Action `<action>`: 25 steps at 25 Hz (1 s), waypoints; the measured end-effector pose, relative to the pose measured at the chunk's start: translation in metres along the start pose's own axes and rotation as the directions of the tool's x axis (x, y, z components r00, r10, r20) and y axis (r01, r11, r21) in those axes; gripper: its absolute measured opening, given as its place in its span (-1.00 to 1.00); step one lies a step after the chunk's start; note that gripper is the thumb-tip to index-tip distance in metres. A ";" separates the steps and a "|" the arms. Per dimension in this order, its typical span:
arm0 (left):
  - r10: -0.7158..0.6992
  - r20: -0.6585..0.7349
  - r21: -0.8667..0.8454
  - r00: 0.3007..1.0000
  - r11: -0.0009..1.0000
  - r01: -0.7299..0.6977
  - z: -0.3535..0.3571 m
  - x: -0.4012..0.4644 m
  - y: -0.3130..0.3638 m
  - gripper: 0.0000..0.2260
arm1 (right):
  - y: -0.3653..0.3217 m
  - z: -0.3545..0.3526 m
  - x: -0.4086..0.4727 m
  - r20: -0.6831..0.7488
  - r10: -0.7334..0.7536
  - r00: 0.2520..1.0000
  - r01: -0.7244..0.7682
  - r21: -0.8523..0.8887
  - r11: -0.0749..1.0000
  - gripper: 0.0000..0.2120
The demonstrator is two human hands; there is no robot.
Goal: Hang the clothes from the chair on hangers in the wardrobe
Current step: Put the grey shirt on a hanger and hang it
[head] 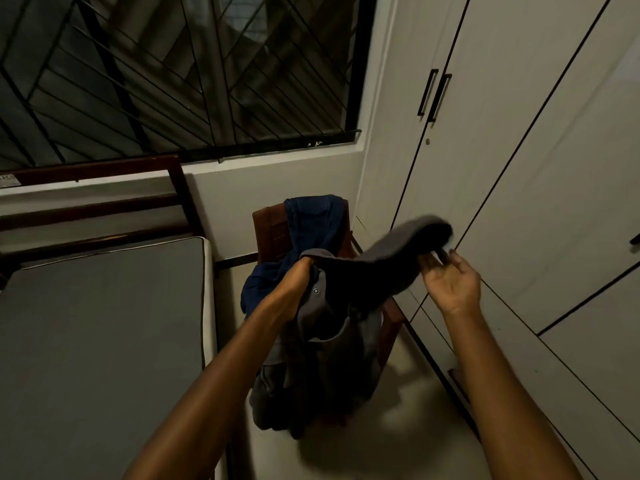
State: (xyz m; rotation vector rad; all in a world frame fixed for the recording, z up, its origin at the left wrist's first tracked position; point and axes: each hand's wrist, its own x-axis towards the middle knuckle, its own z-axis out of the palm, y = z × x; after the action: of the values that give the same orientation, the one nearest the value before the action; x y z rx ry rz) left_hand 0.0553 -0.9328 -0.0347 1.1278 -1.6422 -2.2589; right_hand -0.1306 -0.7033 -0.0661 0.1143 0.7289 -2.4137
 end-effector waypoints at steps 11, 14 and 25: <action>0.105 0.224 0.043 0.969 0.992 -0.117 -0.001 -0.012 -0.013 -0.41 | 0.155 -0.044 -0.037 -0.504 0.341 0.793 -0.592 -0.770 0.238 -0.36; 0.084 0.253 0.042 0.964 0.994 -0.097 -0.006 -0.022 -0.020 -0.52 | 0.167 -0.059 -0.052 -0.501 0.427 0.753 -0.652 -0.657 0.378 -0.70; 0.360 0.404 -0.009 0.841 0.921 -0.390 0.034 -0.065 -0.026 -0.79 | 0.018 -0.067 -0.161 -0.152 0.062 0.986 -0.121 -0.420 0.899 -0.74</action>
State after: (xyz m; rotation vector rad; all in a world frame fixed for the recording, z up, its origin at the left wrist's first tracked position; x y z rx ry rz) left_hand 0.0883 -0.8633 -0.0210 0.3051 -1.8956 -2.2694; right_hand 0.0038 -0.5942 -0.0920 0.1301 1.2706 -2.1145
